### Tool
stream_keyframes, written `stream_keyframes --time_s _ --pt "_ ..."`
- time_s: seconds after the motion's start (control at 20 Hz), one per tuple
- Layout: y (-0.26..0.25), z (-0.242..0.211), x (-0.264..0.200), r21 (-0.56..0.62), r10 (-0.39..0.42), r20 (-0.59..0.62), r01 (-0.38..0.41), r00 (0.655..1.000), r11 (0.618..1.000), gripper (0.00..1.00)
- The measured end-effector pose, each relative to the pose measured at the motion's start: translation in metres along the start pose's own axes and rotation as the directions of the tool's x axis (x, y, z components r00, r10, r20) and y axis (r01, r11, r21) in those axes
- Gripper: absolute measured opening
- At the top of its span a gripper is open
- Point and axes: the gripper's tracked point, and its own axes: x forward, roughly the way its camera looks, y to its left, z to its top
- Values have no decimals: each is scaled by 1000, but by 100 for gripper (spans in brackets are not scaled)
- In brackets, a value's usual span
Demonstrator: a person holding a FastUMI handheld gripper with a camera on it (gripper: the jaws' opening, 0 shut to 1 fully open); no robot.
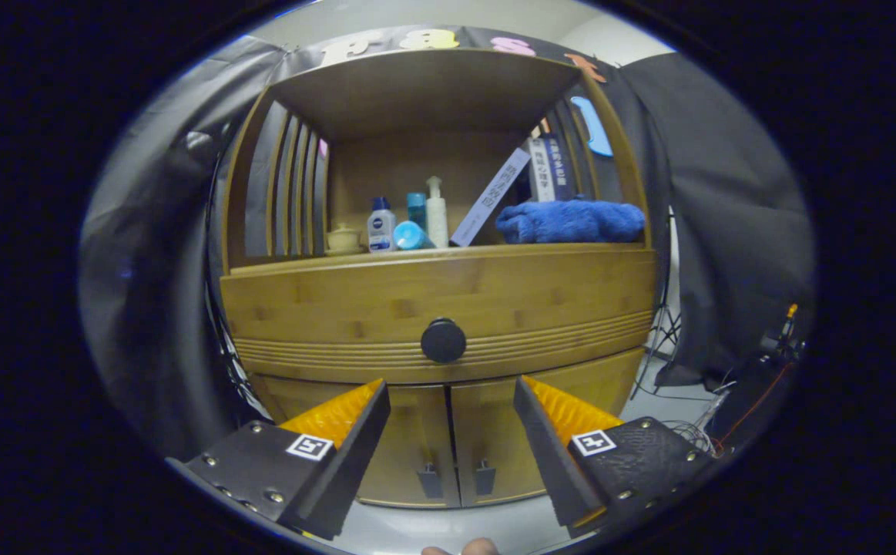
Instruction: Pull open the drawer, take out the items inside it, and place them on the countertop above the cabinet.
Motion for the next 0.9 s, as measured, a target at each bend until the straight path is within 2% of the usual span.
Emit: stream_keyframes --time_s 0.15,0.35,0.65,0.9 --pt "-10 27 -35 52 -29 20 28 999 998 97" --pt "-13 68 -75 70 -26 41 23 999 997 99" --pt "16 138 -115 66 51 57 -55 997 996 99" --pt "24 210 -145 76 28 150 -40 988 996 99"
